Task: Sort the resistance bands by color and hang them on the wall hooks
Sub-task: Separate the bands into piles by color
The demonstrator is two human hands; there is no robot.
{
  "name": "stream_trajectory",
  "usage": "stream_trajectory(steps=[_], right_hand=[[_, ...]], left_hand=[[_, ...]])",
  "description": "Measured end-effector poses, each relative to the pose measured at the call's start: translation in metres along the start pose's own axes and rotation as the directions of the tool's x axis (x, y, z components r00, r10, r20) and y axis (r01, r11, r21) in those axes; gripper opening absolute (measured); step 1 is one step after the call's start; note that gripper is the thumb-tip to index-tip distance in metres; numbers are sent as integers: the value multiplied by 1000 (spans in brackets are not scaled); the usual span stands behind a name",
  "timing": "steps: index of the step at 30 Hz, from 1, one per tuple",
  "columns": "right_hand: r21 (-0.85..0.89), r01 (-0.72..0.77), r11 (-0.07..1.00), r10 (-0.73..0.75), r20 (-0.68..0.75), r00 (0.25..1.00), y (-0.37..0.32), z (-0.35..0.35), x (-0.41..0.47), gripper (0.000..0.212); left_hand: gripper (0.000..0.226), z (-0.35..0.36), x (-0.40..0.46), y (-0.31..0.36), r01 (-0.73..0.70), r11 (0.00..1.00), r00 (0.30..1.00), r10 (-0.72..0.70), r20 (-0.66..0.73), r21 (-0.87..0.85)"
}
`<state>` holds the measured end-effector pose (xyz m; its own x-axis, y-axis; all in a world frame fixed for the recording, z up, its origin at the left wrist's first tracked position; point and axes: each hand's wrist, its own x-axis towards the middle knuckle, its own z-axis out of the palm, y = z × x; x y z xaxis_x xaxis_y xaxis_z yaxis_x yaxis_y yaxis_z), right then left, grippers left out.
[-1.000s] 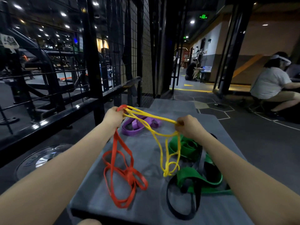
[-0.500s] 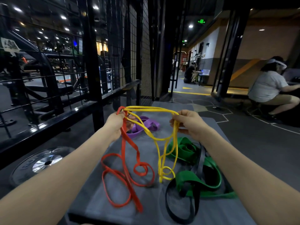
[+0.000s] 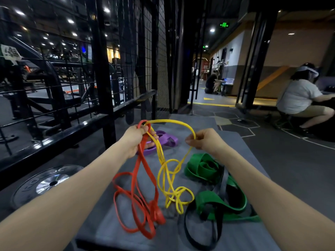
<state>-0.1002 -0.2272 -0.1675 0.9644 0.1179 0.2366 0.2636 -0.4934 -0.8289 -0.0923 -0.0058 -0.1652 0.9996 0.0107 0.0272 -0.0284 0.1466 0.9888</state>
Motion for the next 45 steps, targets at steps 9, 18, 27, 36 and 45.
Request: stream_trajectory(steps=[9,18,27,36,45], right_hand=[[-229,76,970,-35,177,984,-7,21,2,30],[159,19,987,-60,257,965,-24,39,4,6],[-733,-62,678,54,-35,998,20,16,-5,11],[100,-397,912,403,-46,914,38,8,4,28],[-840,-163,518,-139,-270,953,39,-4,-1,10]], left_hand=[[24,4,-13,9,-51,996,988,41,152,66],[24,-1,-20,17,-21,975,948,-50,313,222],[32,-16,-16,7,121,926,915,-244,322,358],[39,-18,-14,-6,238,966,929,-256,266,100],[23,-13,-3,5,-128,574,985,-20,170,809]])
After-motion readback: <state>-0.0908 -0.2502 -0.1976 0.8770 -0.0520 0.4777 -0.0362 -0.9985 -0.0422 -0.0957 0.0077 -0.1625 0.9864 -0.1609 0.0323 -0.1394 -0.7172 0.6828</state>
